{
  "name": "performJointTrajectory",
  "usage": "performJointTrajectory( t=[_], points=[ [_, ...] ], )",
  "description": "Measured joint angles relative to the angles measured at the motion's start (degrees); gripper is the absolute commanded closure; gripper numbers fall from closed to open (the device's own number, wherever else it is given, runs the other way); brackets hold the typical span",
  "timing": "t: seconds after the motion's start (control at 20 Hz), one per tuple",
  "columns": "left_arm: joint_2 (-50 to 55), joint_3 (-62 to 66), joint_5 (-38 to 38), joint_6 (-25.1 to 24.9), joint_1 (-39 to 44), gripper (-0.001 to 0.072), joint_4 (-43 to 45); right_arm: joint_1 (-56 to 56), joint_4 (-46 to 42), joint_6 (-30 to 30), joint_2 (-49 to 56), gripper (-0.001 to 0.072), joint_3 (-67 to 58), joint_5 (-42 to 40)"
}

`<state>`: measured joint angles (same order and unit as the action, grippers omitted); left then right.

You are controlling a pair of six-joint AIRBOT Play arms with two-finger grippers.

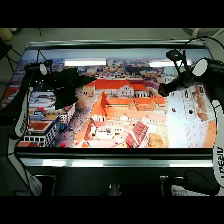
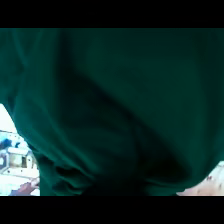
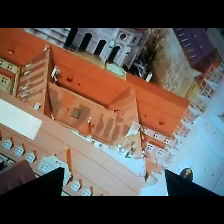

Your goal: Fold the shirts.

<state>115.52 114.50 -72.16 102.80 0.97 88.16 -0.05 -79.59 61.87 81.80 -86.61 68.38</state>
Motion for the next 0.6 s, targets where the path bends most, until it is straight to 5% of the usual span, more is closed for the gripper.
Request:
performJointTrajectory(
  t=[0.15, 0.6],
  points=[
    [-5.3, 3.2, 1.9, -3.5, 0.7, 0.068, -2.3, 0.0, 0.0, -2.4, -4.5, 0.0039, -0.6, -3.9],
    [-44.9, -4.5, 11.2, -13.1, 15.1, 0.068, -4.1, 0.0, -4.5, -4.5, -28.7, 0.0039, -4.3, -7.3]
  ],
)
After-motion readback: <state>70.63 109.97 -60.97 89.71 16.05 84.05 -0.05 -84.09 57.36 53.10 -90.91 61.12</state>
